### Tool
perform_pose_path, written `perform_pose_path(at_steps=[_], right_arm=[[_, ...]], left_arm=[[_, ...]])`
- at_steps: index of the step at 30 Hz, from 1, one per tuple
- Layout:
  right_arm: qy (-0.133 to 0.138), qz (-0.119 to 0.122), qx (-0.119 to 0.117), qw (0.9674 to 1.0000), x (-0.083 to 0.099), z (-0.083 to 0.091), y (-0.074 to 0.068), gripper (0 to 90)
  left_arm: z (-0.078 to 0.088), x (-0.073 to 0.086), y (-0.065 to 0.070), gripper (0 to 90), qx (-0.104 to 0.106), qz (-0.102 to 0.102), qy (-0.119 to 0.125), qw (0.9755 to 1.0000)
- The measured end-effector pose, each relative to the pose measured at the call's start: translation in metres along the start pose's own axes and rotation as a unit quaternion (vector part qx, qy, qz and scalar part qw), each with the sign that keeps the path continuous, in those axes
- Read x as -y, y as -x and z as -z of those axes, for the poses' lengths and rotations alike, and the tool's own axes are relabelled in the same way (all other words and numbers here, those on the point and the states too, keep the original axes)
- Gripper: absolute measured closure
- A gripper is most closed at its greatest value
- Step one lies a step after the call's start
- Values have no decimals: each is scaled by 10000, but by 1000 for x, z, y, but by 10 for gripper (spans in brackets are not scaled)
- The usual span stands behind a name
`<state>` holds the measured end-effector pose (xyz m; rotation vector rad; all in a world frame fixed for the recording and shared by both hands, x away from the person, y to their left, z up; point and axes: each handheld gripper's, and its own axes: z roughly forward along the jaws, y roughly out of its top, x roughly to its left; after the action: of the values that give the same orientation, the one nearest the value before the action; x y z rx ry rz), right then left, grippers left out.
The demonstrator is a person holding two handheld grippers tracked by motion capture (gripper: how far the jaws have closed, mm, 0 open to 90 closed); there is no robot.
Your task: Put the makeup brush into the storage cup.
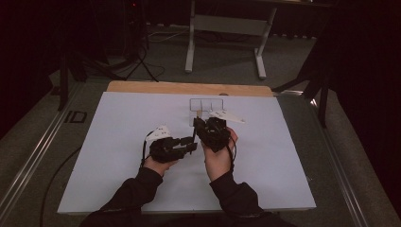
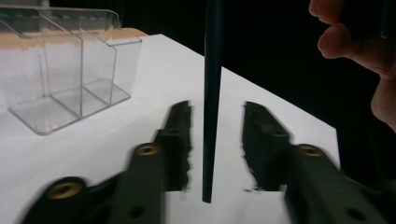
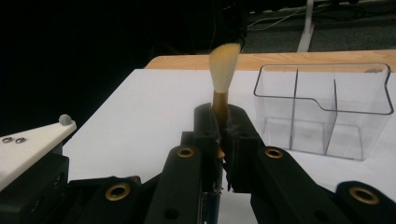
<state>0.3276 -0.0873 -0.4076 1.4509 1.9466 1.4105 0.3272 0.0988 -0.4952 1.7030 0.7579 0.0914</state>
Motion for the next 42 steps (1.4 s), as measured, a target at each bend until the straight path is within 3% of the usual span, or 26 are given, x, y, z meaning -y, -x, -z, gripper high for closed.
perform_pose_path(at_steps=[1, 9, 11, 14, 18, 29, 38, 42], right_arm=[[2, 45, -8, 10000, -1, 0, 0, 843], [-7, 172, -101, 9998, -7, 2, 2, 844], [-3, 206, -132, 9997, -10, 3, 2, 844], [2, 258, -169, 9995, -15, 5, 2, 844], [23, 355, -270, 9990, -24, 8, 2, 844], [-1, 672, -455, 9967, -41, 12, 6, 844], [161, 912, -434, 9948, -59, 18, 14, 844], [221, 960, -450, 9941, -67, 21, 19, 844]], left_arm=[[0, -1, 1, 526, -34, -20, 9, 10000], [12, -13, 0, 384, -81, 8, 23, 10000], [16, -17, 0, 301, -127, 83, 61, 9999], [21, -21, -1, 148, -45, 41, -20, 10000], [29, -24, 0, 41, 66, 5, -80, 9999], [49, -19, -5, 1, 9, -138, -171, 9998], [69, -6, -10, 0, -318, -261, -268, 9988], [79, 0, -12, 0, -392, -263, -191, 9987]])
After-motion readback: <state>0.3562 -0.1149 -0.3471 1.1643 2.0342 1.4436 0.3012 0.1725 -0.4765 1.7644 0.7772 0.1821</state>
